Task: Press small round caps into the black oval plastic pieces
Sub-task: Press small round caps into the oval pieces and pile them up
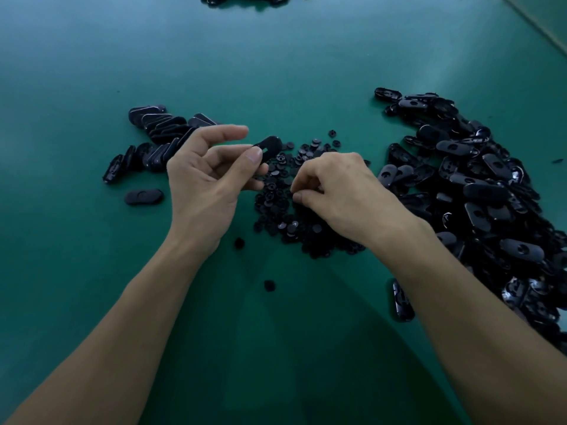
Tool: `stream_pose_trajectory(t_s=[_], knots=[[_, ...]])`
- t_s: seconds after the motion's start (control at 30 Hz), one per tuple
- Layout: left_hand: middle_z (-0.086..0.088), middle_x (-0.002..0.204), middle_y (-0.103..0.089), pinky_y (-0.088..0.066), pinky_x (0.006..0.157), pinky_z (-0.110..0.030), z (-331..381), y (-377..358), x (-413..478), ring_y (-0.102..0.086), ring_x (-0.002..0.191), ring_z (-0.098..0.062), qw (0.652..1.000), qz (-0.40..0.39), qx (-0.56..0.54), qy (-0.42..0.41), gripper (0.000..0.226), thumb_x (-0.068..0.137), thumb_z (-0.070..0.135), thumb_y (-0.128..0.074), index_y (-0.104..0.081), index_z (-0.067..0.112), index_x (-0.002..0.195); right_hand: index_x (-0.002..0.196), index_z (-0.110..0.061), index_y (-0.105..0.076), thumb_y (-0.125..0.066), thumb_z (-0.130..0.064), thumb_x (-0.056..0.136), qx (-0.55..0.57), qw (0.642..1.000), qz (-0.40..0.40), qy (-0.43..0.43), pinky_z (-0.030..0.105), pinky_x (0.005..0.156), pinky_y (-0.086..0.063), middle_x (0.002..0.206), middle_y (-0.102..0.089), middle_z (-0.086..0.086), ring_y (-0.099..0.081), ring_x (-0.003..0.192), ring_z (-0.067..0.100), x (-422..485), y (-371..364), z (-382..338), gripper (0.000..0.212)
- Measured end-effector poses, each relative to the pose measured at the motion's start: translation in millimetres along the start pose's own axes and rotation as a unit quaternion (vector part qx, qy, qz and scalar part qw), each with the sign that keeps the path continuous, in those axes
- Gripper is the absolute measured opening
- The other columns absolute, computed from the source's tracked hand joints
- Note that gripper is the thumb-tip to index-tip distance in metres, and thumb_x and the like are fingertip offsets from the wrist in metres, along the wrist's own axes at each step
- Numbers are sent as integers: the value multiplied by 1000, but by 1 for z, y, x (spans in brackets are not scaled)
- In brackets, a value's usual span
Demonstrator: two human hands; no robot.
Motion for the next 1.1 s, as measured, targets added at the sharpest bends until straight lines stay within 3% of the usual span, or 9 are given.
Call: stream_pose_trajectory(t_s=[0.17,0.37,0.63,0.83,1.0,1.1], knots=[[2,78,-73,-58,64,-26,-1,2,0,-72,73,-15,1000,8,5,0,13,91,3,-69,-63,12,98,98,-23,-75,-67,-25,94,23,1000,0,-4,39,88,-55,93,-66,-4,-64,90,18,2,1,1,9],[1,77,-72,-57,62,-26,-2,3,1,-72,73,-17,1000,6,16,3,10,92,5,-70,-66,14,95,97,-25,-75,-72,-25,91,-17,1000,15,9,36,90,-54,86,-48,-13,-55,91,11,-1,9,3,6],[2,77,-72,-57,61,-26,-2,2,0,-72,72,-17,1000,7,15,3,10,91,5,-70,-67,15,93,98,-22,-73,-68,-15,93,7,1000,2,-22,42,88,-56,96,-66,1,-65,91,23,-1,5,7,10],[2,78,-72,-56,61,-25,-2,2,0,-72,73,-17,1000,9,19,8,10,92,5,-70,-67,15,93,100,-19,-72,-68,-25,95,43,999,16,-22,41,87,-55,87,-67,0,-64,87,21,-1,11,3,9],[2,79,-72,-57,62,-25,-3,3,0,-72,73,-18,1000,10,22,11,10,92,5,-70,-67,14,93,105,-14,-71,-57,-28,102,37,999,-5,-29,38,89,-52,100,-67,8,-63,94,25,-1,11,0,21],[2,79,-72,-57,62,-26,-4,3,0,-72,74,-18,1000,10,25,14,10,92,5,-70,-67,15,93,101,-11,-68,-52,-30,104,32,999,-10,-30,34,80,-47,96,-65,7,-61,90,24,-2,12,-2,25]])
Point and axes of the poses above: each hand's wrist, its own x-axis towards the middle knuckle, its own y-axis out of the back of the hand, z = x × y, the point moved 8 cm from there along x, towards the middle knuckle
